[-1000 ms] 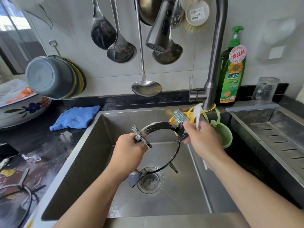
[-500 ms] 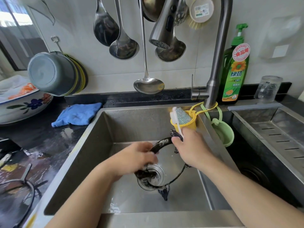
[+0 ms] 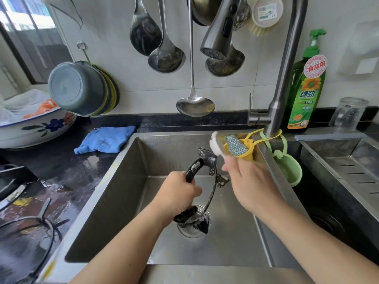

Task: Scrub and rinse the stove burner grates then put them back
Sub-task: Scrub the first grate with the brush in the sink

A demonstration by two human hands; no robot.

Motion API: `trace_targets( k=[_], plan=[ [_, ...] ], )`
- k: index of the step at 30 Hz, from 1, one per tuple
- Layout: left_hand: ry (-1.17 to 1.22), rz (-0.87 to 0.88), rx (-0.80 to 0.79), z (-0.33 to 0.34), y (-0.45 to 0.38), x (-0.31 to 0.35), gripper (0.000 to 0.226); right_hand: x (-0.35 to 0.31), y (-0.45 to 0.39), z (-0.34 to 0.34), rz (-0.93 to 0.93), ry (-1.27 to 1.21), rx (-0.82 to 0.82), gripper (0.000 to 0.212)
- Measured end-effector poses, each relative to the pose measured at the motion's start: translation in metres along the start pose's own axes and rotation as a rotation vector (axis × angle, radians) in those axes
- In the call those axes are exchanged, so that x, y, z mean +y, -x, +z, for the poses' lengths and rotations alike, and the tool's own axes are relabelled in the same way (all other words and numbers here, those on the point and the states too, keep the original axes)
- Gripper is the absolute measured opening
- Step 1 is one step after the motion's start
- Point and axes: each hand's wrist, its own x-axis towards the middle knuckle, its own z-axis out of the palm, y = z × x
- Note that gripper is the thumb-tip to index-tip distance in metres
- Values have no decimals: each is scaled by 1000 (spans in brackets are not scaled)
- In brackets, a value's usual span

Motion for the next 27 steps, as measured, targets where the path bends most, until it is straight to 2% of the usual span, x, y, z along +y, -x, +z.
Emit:
trace_targets(
  k=[3, 5, 12, 16, 19, 22, 27],
  plan=[
    [41, 53, 4, -3, 0, 3, 29, -5, 11, 13, -95, 7, -196, 33],
    [51, 93, -7, -4, 2, 4, 29, -5, 11, 23, -130, -10, -213, 35],
    [98, 91, 29, 4, 6, 8, 38, -1, -7, 24, -31, 51, 5, 39],
    [62, 117, 19, 11, 8, 8, 36, -3, -3, 22, -88, 217, 183, 34],
    [53, 119, 16, 15, 11, 10, 34, -6, -1, 20, -91, 290, 234, 31],
    [106, 102, 24, 13, 11, 9, 36, -7, -2, 25, -68, 215, 142, 33],
    [137, 92, 6, 5, 12, 6, 39, -3, -7, 25, -63, -163, -109, 39]
  ],
)
